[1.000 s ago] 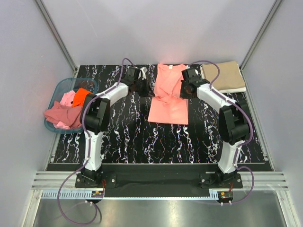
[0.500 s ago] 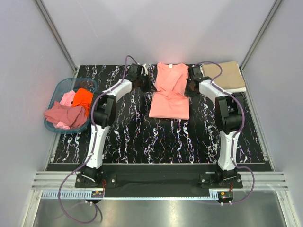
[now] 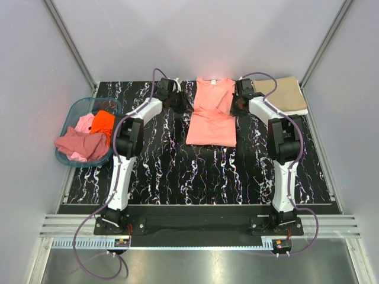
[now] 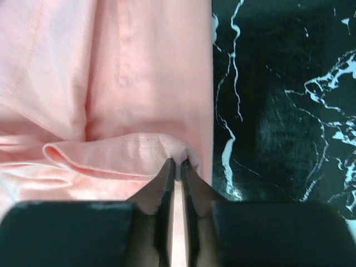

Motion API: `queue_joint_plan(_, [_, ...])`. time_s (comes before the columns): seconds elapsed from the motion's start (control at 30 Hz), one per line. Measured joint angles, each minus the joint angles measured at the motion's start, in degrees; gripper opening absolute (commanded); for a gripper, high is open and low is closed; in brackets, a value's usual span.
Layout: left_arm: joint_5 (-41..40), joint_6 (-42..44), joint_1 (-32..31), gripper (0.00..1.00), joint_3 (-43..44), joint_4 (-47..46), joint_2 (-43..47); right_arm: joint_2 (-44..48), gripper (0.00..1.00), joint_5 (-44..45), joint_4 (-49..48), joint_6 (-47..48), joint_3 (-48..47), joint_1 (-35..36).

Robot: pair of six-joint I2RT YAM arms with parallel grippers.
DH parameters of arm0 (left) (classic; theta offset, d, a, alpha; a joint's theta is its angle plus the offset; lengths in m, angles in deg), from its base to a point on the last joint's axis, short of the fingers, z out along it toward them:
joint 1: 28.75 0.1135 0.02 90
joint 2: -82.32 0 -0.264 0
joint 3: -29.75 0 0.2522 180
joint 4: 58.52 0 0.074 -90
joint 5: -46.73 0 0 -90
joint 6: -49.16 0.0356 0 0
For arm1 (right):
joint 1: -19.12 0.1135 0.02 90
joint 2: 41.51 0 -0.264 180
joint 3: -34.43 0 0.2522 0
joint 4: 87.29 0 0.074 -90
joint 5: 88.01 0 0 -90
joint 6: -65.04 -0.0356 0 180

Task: Fold and stack the t-shirts
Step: Fold the tshirt

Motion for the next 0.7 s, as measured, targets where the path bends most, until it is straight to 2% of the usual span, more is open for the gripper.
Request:
queue_joint_plan(0.07, [0.3,-0.1,0.1,0.33,0.6,-0.2,0.0,-0.9,0.38,-0.1,0.0,0.2,-1.5,-0.1])
queue_joint_plan(0.2, [-0.8,1.4,0.7,0.36,-0.3,-0.5,0.9,-1.7,0.41,-0.8,1.2,0.5,-4.3,-0.8])
queue_joint_plan(0.33, [-3.4,3.2,1.2,0.38,-7.5,1.2,7.1,0.1,0.35,-3.9,4.4,-0.1,-4.2,-1.5])
queue_joint_plan(0.4, [-4.1,4.0,1.4,0.39,-12.5,2.2,11.8,3.3,0.32,-6.7,5.0,-0.6,-0.3,-1.7])
queue_joint_plan(0.53, [-4.2,5.4,0.4,0.38,-19.5,1.8,18.6,10.8,0.33,-12.2,6.9,-1.1,7.9,-1.7])
queue_joint_plan(0.67, [-3.2,6.1,-2.2,0.37,-22.5,1.2,20.0,14.7,0.33,-15.6,7.2,-1.0,12.8,-1.7])
queue_joint_plan(0.7, [-2.9,6.1,-2.7,0.37,-23.2,1.2,19.9,15.0,0.28,-16.6,7.0,-1.0,13.6,-1.7])
